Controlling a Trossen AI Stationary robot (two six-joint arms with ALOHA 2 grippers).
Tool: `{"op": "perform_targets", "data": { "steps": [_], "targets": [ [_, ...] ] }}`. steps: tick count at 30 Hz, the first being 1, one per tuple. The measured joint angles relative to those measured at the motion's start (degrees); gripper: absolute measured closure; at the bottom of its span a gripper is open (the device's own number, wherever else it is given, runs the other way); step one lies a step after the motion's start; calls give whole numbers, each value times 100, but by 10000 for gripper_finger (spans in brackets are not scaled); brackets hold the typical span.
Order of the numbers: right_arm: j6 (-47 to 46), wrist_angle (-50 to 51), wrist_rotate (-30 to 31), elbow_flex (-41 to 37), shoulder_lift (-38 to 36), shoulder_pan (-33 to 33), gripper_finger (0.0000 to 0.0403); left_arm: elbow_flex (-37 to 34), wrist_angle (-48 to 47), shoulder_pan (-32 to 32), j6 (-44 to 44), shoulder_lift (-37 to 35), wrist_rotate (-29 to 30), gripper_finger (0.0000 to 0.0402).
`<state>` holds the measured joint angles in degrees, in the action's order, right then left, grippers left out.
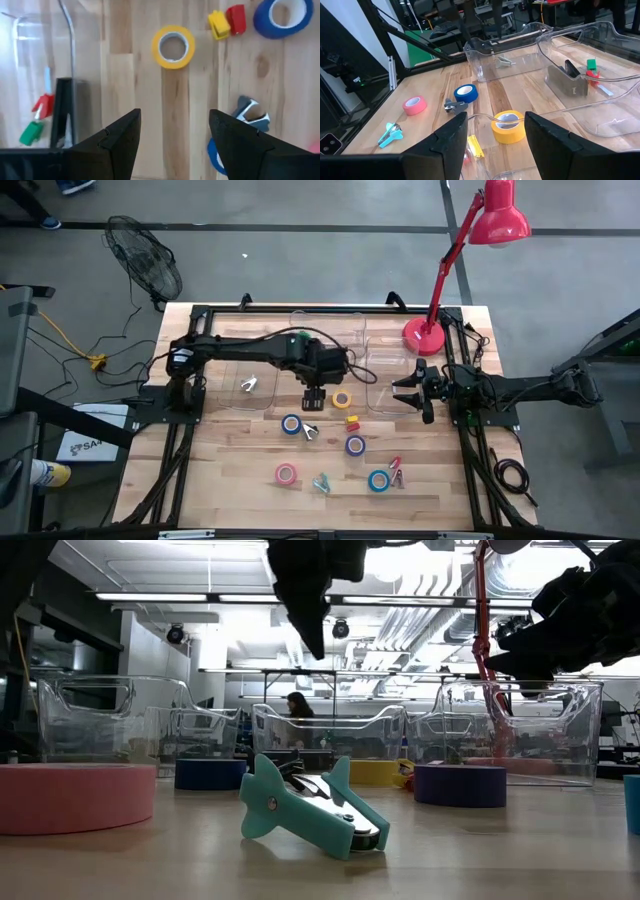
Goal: Pick and place Stapler, Stapler remover, tape
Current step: Put the blue tape into the bottom right transparent bin
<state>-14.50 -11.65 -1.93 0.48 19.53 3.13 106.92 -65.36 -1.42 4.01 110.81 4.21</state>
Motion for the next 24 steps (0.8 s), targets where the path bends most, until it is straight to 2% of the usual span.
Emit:
{"op": "perform_targets", "data": {
  "steps": [5,14,20,24],
  "targets": [
    [2,10,-2,-1,0,1,214,-838,539,110,-294,-470,-66,173],
    [1,27,0,-1,0,0,214,-2093,657,406,-895,-1214,-66,173],
    [1,28,0,2,0,1,214,-2713,898,640,-1915,-1403,78,173],
    [1,26,0,0,0,-1,214,-3025,1096,766,-2127,-1402,182,173]
  ]
}}
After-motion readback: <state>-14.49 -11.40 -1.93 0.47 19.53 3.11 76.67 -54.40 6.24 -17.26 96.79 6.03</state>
